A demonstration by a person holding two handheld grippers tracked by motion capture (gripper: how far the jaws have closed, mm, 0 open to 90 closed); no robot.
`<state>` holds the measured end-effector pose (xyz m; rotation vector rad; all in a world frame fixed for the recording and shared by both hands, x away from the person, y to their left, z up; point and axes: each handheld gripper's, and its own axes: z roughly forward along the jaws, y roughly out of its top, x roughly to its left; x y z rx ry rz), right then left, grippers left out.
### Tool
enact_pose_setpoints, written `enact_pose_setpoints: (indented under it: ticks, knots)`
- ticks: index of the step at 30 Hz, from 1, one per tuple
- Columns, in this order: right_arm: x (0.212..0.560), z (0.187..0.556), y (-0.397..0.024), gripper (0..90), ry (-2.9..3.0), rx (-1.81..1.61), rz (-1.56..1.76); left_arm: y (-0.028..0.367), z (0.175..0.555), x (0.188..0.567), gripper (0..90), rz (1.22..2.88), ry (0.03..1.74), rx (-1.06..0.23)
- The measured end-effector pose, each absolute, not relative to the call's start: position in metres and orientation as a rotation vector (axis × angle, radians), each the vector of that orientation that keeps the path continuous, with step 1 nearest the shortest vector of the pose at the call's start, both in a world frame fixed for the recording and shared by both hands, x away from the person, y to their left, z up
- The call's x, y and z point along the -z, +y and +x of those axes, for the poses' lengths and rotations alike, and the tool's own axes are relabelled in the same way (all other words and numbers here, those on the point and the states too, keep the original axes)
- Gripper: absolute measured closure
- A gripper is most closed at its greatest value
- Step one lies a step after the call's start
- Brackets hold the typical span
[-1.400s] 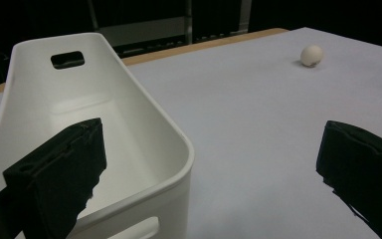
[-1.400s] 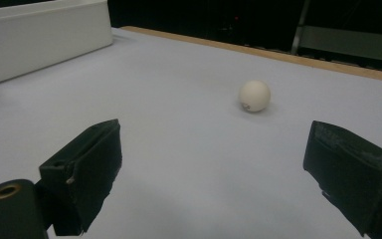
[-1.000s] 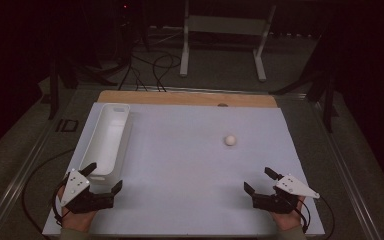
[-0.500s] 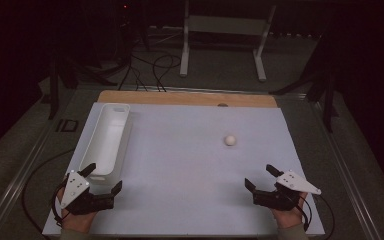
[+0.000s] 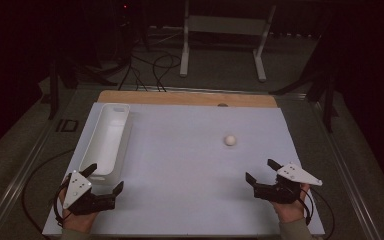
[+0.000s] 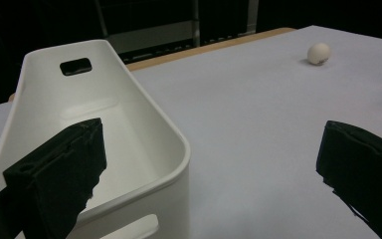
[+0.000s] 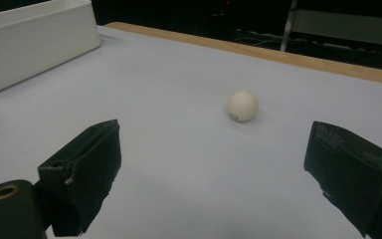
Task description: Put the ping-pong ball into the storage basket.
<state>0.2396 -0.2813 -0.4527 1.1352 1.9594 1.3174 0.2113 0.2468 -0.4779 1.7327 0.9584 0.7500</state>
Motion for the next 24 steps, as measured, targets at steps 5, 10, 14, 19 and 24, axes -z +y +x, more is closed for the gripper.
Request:
enact_pose_setpoints:
  ticks: [5,10,14,19,24]
  knots:
    - [0.450,0.243,-0.277,7.4,1.968,-1.308,1.135,0.249,0.210,0.477,0.0,1.721,0.963,-0.756]
    - [0.445,0.248,-0.272,7.4,1.976,-1.298,1.122,0.249,0.210,0.476,0.0,1.718,0.965,-0.753]
    - [0.442,0.252,-0.268,7.4,1.987,-1.290,1.122,0.250,0.210,0.476,0.0,1.716,0.967,-0.753]
    - [0.438,0.257,-0.264,7.4,1.993,-1.283,1.131,0.250,0.210,0.476,0.0,1.712,0.967,-0.750]
    - [0.434,0.263,-0.261,7.4,2.002,-1.271,1.140,0.250,0.210,0.477,0.0,1.716,0.965,-0.747]
